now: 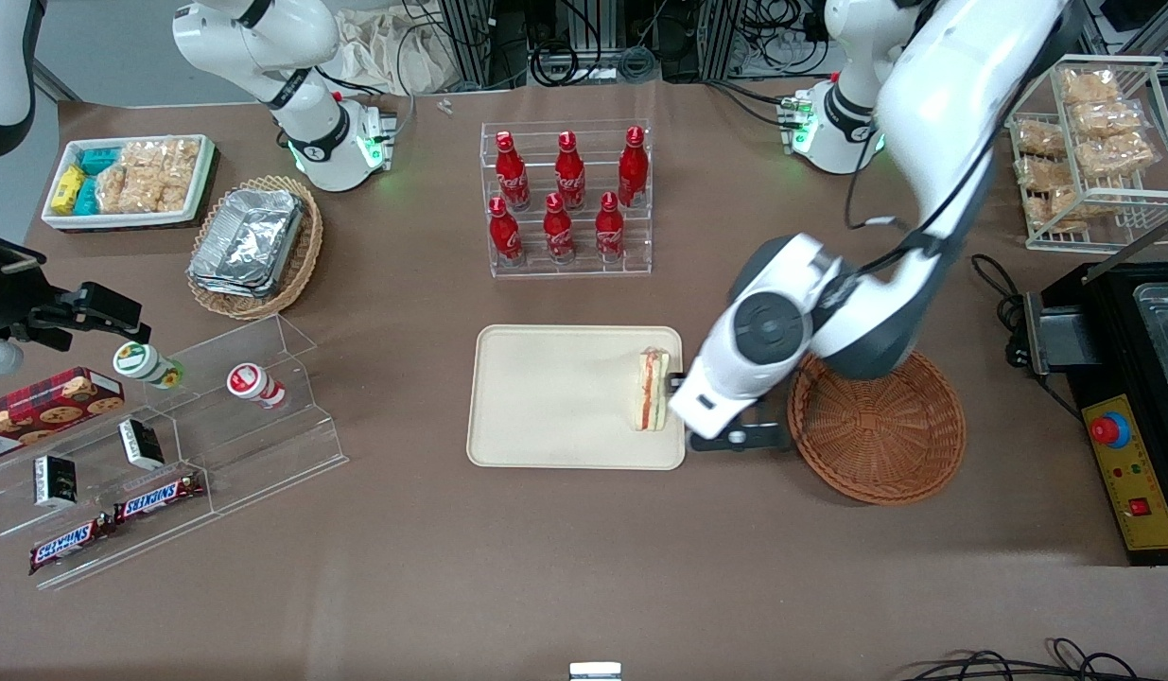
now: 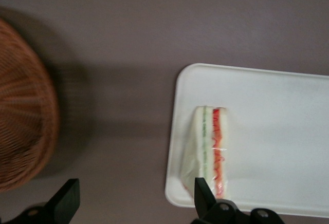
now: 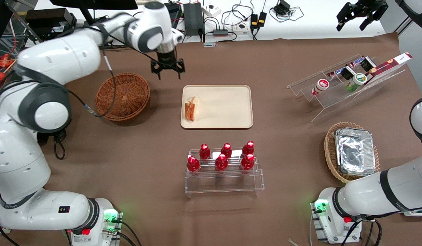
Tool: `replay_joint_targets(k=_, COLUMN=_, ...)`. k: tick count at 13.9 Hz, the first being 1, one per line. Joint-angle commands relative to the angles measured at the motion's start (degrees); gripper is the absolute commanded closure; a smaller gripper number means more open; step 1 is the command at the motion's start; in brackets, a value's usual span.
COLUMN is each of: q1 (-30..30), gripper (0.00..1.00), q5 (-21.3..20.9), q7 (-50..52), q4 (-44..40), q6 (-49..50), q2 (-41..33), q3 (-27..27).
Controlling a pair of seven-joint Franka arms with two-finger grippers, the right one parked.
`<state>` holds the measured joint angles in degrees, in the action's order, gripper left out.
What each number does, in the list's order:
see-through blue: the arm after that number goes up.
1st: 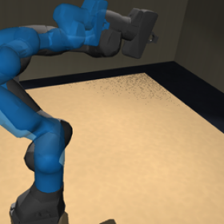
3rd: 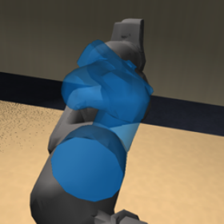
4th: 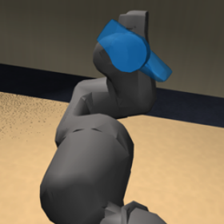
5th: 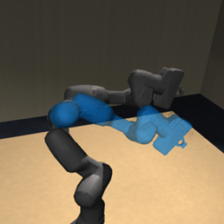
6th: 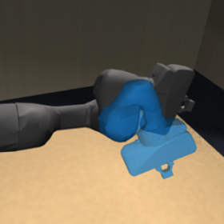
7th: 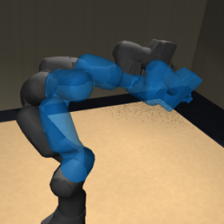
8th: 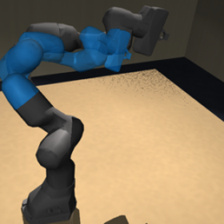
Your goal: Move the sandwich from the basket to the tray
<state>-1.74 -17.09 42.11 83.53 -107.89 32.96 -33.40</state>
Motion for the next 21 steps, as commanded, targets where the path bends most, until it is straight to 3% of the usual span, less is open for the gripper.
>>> replay_joint_targets(k=1, q1=4.2, gripper=0.00, q5=0.4, q7=0.8, q4=6.7, q6=0.7, q2=-9.9, q3=-0.4)
replay_joint_targets(k=5, q1=8.1, gripper=0.00, q5=2.1, q7=-0.1, q4=11.3, q6=3.0, q2=-18.1, q3=-0.4)
replay_joint_targets(k=10, q1=17.5, gripper=0.00, q5=10.5, q7=-20.3, q4=12.2, q6=10.6, q2=-26.3, q3=-0.3)
replay_joint_targets(k=15, q1=27.0, gripper=0.00, q5=12.4, q7=-38.5, q4=16.3, q6=12.2, q2=-32.3, q3=-0.1)
replay_joint_targets(k=19, q1=28.6, gripper=0.00, q5=13.7, q7=-41.4, q4=21.6, q6=9.5, q2=-36.3, q3=0.2)
replay_joint_targets(k=21, q1=28.8, gripper=0.00, q5=17.6, q7=-42.4, q4=26.1, q6=6.5, q2=-40.2, q3=2.4)
